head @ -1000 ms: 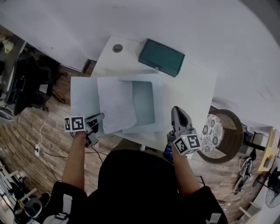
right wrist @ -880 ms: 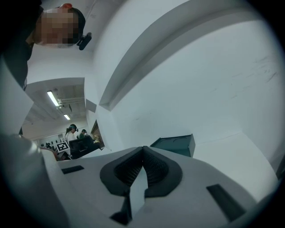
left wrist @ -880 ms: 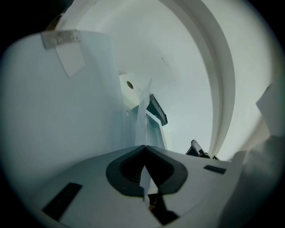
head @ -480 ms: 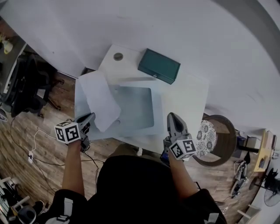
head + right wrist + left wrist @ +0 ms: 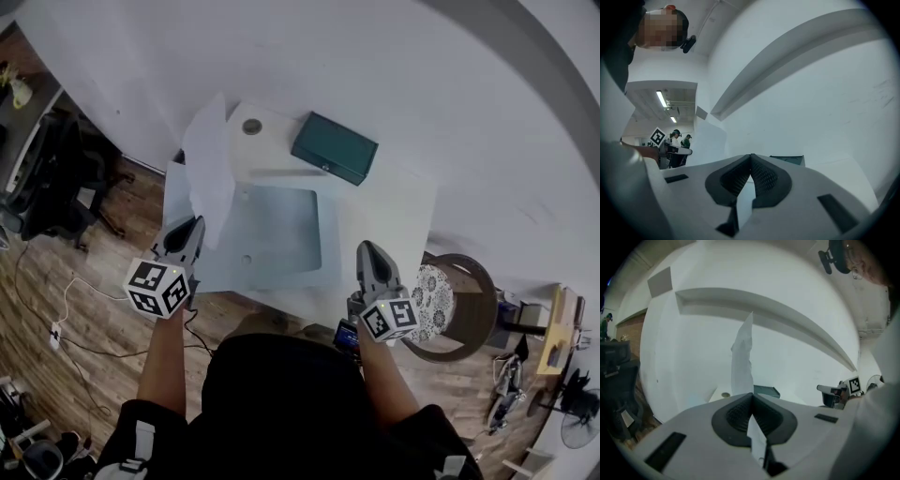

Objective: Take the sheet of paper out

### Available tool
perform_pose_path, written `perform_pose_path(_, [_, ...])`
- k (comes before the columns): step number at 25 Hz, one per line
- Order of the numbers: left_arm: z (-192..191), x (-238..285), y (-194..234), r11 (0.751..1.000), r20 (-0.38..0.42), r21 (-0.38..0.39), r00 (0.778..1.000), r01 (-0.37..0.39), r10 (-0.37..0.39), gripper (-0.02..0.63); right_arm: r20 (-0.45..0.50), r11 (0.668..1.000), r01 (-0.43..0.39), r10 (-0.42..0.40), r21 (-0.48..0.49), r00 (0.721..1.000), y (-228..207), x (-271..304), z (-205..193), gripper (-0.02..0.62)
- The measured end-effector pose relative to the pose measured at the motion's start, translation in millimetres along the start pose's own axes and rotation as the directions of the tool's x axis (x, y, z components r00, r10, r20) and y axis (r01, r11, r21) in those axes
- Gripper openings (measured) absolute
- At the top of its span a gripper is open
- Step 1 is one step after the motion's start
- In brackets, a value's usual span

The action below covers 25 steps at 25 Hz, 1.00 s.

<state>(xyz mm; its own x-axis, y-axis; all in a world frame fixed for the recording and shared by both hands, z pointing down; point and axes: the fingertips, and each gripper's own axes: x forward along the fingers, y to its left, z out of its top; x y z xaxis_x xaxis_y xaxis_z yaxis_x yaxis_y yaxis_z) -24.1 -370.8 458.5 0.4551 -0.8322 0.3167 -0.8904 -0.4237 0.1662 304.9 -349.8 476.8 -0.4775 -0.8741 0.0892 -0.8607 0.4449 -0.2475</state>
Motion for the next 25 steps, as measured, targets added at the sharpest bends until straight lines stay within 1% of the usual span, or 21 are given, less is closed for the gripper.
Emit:
perform_pose_path(2, [13.7, -7.6, -13.2, 1.0, 0.089, 0.025, 0.996, -0.012, 0.009, 0.002, 0.027, 1.0, -0.011, 0.012, -0.014, 1.0, 4.4, -8.9, 7.8, 0.011])
perform_pose_path(5, [27.4, -20.7, -37.8, 0.998, 0.202, 0.064, 0.979, -0.025, 0.011, 0.002, 0.071, 0.999, -0.024, 0.027, -0.042, 0.997, 7.3, -28.7, 20.7, 0.011])
perform_pose_path(8, [30.1, -37.2, -64.8, 0.996, 0.278, 0.082, 0.96, -0.037, 0.013, 0.002, 0.095, 0.997, -0.01, 0.017, -0.076, 0.995, 5.4, -60.0, 30.9, 0.011])
perform_pose_path(11, [28.2, -56.9, -90.1, 0.993, 0.342, 0.1, 0.939, -0.065, 0.027, 0.002, 0.098, 0.992, 0.007, 0.005, -0.123, 0.995, 2.3, -92.5, 34.5, 0.011])
perform_pose_path(13, [22.5, -71.1, -108.6, 0.992, 0.366, 0.104, 0.93, -0.077, 0.034, 0.002, 0.084, 0.99, 0.016, -0.004, -0.143, 0.996, 0.0, -116.1, 29.5, 0.011])
perform_pose_path(16, [7.3, -88.3, -133.5, 0.993, 0.372, 0.095, 0.928, -0.072, 0.032, 0.002, 0.07, 0.986, 0.027, -0.015, -0.165, 0.997, -1.1, -149.7, 21.3, 0.011])
perform_pose_path(20, [-12.5, -115.4, -168.5, 0.991, 0.375, 0.114, 0.927, -0.066, 0.018, 0.002, 0.073, 0.984, 0.008, 0.005, -0.177, 0.997, 10.9, -190.5, 10.5, 0.011])
perform_pose_path(23, [-22.9, -141.5, -186.2, 0.992, 0.392, 0.108, 0.92, -0.069, 0.021, 0.002, 0.077, 0.983, 0.02, -0.006, -0.181, 0.997, 22.1, -221.1, 2.0, 0.011])
perform_pose_path(25, [-28.8, -159.3, -197.2, 0.99, 0.4, 0.117, 0.916, -0.073, 0.02, 0.002, 0.076, 0.981, 0.028, -0.014, -0.193, 0.997, 31.3, -239.6, -3.1, 0.011])
